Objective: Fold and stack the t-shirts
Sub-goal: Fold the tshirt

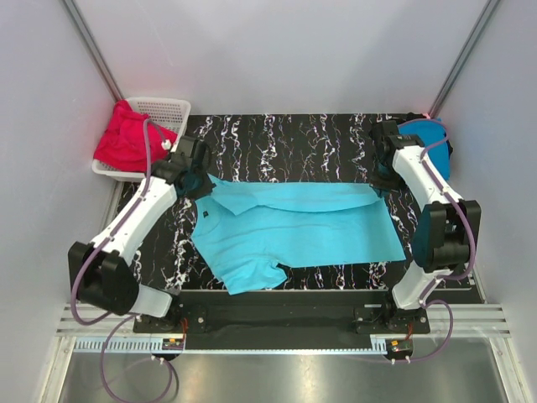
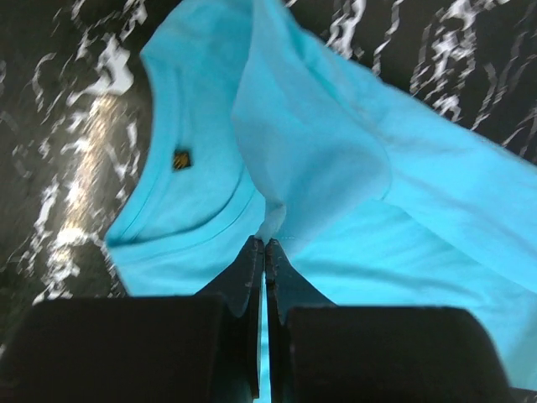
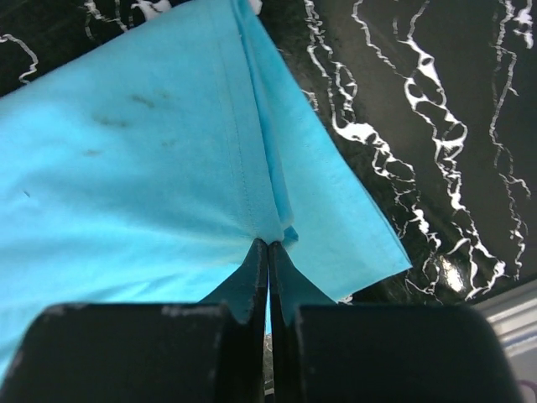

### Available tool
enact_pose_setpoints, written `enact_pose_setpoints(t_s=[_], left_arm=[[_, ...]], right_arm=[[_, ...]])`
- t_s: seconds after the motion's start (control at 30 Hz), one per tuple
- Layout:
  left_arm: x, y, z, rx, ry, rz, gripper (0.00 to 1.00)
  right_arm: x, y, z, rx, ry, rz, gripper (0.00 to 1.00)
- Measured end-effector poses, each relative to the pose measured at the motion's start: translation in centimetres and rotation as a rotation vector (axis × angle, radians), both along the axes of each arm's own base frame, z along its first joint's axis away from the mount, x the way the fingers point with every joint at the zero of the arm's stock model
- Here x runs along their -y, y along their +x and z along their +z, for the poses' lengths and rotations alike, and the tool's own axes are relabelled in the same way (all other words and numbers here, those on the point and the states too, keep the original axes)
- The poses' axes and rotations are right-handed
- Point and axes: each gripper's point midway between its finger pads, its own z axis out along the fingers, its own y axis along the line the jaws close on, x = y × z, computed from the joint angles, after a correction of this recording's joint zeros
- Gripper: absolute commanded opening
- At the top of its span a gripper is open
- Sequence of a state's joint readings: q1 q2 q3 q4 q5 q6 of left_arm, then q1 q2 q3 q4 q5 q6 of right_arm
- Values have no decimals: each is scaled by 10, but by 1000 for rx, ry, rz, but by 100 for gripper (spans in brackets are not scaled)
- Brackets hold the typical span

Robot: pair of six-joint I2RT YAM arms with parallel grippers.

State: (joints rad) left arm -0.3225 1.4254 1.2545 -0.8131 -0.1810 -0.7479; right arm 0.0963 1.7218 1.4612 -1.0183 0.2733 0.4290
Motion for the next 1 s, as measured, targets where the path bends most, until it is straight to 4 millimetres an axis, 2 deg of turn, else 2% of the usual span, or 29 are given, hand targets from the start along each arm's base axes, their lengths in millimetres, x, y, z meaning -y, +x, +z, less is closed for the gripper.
enact_pose_setpoints(t_s=[0.13,0.3,0.47,0.67,0.9,1.0], left_arm=[[-9,-21,-1,-7,11,15,0],[-11,-30,-5,-15,15,13,0],[-14,-44,-27,-69,33,10,0],[-15,-62,-43,-110,41,5,0],[-6,-92,-57,-126,22,-11,0],[-3,-106,-71,-165,29,-18,0]], right_arm=[[8,-3,-1,-3,-39,-32,0],[13,1,-8,-20,-70,-59,0],[12,3,-26,-70,-74,-67,0],[12,2,-32,-77,-72,-80,4],[12,-14,-45,-124,-70,-91,0],[13,-30,-54,-155,-71,-95,3]])
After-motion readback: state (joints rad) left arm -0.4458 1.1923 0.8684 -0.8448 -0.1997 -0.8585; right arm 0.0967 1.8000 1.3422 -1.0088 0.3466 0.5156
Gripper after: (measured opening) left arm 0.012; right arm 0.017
